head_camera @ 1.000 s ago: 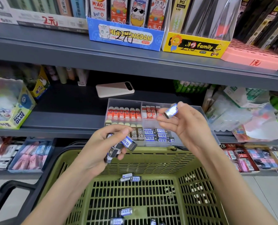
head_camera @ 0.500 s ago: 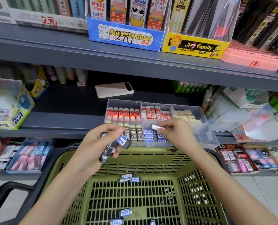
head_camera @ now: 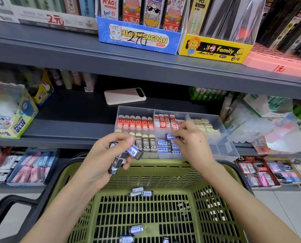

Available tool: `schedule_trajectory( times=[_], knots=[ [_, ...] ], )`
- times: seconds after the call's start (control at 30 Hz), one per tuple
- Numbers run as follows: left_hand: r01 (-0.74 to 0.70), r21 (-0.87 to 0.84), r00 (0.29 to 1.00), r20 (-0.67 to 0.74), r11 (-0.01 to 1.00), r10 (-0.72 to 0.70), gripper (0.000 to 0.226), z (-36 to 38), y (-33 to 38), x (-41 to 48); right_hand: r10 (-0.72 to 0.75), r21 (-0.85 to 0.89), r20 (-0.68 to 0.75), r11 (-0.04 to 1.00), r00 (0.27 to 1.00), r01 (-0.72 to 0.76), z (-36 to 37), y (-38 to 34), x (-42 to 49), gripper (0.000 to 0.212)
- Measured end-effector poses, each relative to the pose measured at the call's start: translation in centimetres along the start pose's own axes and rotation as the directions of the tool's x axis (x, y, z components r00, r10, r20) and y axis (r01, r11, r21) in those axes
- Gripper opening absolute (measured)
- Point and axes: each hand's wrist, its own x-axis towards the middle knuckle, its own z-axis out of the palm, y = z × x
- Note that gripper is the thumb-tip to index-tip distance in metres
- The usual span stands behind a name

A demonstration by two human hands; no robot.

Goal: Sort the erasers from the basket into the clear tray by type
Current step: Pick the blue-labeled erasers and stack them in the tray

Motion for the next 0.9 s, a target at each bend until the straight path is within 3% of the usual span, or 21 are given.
schedule_trajectory(
  times=[0.1, 0.23, 0.5, 0.77, 0.9],
  knots=[
    [0.003, 0.004, 1.000, 0.000, 1.000, -0.003, 0.026, 0.0, 0.0, 0.0, 0.023, 0.018, 0.034, 1.000, 0.999, -0.024, 0.0, 0.0, 0.2, 0.017],
    [0.006, 0.009, 1.000, 0.009, 1.000, -0.007, 0.024, 0.1, -0.1, 0.0, 0.158, 0.140, 0.108, 0.975, 0.981, -0.173, -0.2, 0.2, 1.2, 0.018],
    [0.000, 0.006, 1.000, 0.007, 1.000, 0.000, 0.024, 0.0, -0.3, 0.0, 0.320, 0.269, 0.106, 0.902, 0.941, -0.337, 0.3, -0.4, 1.0, 0.013],
    [-0.009, 0.007, 1.000, 0.004, 1.000, 0.009, 0.024, 0.2, -0.4, 0.0, 0.351, 0.205, 0.059, 0.912, 0.934, -0.356, 1.1, -1.3, 1.7, 0.010],
    [-0.018, -0.003, 1.000, -0.006, 1.000, 0.017, 0.026, 0.5, -0.7, -0.1, 0.310, 0.075, 0.159, 0.943, 0.937, -0.325, 0.8, -1.2, 1.4, 0.012]
  ],
)
